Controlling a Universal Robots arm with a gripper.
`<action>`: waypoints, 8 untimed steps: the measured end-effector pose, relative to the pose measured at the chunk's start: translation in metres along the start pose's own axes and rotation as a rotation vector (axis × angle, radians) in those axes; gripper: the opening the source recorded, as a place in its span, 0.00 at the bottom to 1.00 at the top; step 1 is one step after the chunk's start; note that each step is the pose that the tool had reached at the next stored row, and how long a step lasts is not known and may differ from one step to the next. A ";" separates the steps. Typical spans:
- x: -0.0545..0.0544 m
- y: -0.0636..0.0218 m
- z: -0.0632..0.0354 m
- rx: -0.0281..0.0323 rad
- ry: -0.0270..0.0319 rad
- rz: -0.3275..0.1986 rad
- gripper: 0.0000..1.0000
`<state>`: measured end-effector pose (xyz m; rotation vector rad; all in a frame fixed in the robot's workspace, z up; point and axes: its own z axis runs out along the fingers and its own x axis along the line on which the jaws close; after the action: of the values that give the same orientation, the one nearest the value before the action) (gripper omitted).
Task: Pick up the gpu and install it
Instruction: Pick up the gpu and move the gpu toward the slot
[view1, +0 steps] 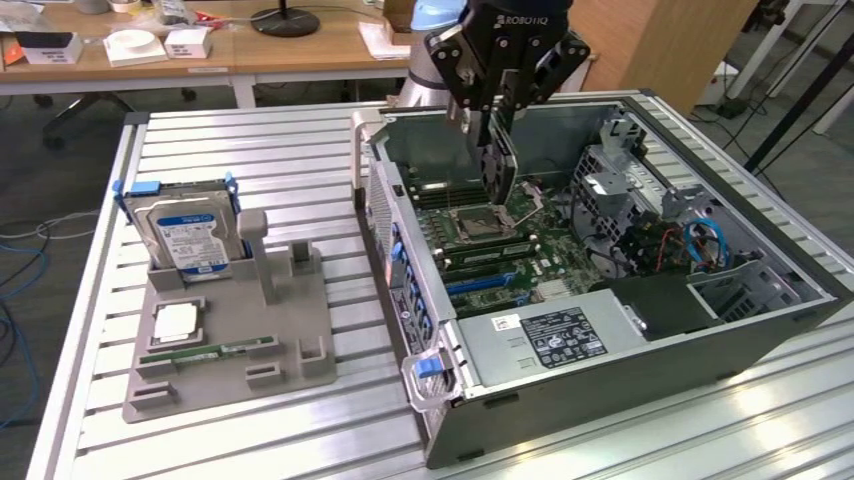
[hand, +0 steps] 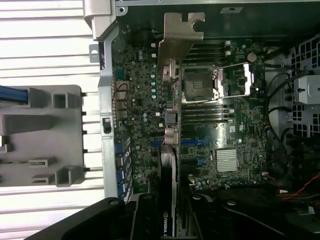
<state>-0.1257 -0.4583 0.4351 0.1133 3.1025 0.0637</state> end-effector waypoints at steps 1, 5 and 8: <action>-0.001 0.0000 0.0000 0.0000 0.0000 0.000 0.26; -0.004 0.0003 0.0002 0.0000 0.0000 0.000 0.26; -0.007 0.0005 0.0003 0.0000 0.0000 0.000 0.26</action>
<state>-0.1190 -0.4583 0.4351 0.1134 3.1024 0.0637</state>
